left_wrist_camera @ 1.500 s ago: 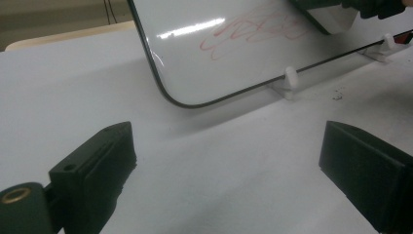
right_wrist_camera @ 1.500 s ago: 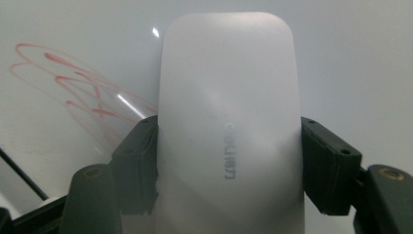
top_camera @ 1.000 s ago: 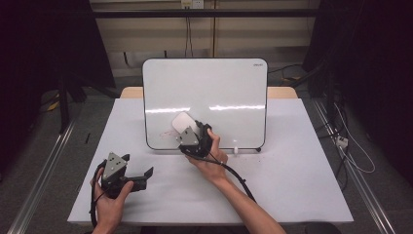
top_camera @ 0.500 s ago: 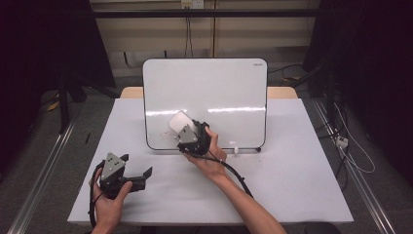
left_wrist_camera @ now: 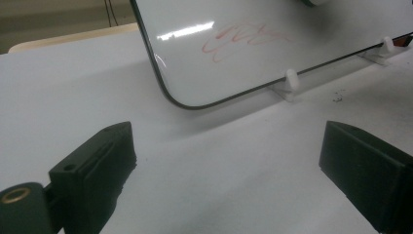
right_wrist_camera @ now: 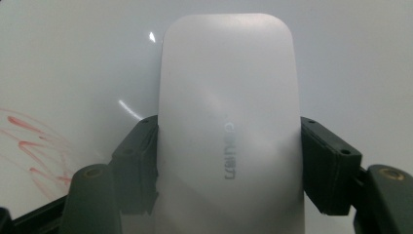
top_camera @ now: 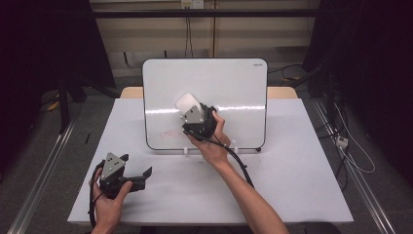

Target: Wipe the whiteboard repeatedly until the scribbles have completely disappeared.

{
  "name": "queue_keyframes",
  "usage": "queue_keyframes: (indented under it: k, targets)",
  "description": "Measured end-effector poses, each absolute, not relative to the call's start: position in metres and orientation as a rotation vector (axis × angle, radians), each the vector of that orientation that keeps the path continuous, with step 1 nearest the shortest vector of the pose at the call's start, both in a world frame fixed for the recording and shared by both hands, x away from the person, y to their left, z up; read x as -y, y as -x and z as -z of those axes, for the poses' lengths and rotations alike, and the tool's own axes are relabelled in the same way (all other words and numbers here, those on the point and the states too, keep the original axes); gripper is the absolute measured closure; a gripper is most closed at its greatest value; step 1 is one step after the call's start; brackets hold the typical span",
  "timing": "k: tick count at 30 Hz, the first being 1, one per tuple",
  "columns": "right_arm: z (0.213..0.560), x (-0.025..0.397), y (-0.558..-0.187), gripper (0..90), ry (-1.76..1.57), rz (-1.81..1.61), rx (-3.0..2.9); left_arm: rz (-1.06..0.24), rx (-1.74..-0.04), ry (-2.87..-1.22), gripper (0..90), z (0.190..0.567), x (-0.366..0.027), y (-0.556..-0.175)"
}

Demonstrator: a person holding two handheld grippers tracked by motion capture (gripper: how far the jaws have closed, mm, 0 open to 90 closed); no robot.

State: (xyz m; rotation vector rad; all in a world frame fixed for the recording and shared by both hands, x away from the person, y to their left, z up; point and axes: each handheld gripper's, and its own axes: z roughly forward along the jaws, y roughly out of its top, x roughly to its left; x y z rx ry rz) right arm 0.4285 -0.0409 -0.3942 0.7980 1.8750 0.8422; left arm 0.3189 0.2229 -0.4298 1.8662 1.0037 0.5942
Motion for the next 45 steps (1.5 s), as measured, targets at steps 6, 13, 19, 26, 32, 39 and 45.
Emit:
queue_keyframes:
  k: [6, 13, 19, 26, 32, 39, 45]
  targets:
    - [0.413, 0.021, -0.414, 31.6, -0.728, -0.831, -1.910, -0.595, -1.004, -1.869, 6.1, 0.430, -0.222, -0.319]
    - [0.432, -0.012, -0.402, 31.6, -0.635, -0.801, -1.950, -0.594, -1.000, -1.869, 6.1, 0.430, -0.222, -0.319]
    - [0.435, -0.016, -0.399, 31.6, -0.612, -0.800, -1.966, -0.589, -1.004, -1.860, 6.1, 0.430, -0.223, -0.319]
    - [0.432, -0.003, -0.400, 31.6, -0.634, -0.816, -1.971, -0.596, -1.012, -1.852, 6.1, 0.429, -0.226, -0.317]
    - [0.423, 0.026, -0.405, 31.6, -0.676, -0.816, -1.952, -0.601, -1.018, -1.851, 6.1, 0.429, -0.227, -0.315]
    - [0.403, 0.060, -0.419, 31.6, -0.795, -0.845, -1.901, -0.606, -1.021, -1.851, 6.1, 0.429, -0.226, -0.316]
    - [0.399, 0.053, -0.423, 31.6, -0.829, -0.841, -1.874, -0.604, -1.019, -1.853, 6.1, 0.430, -0.225, -0.316]
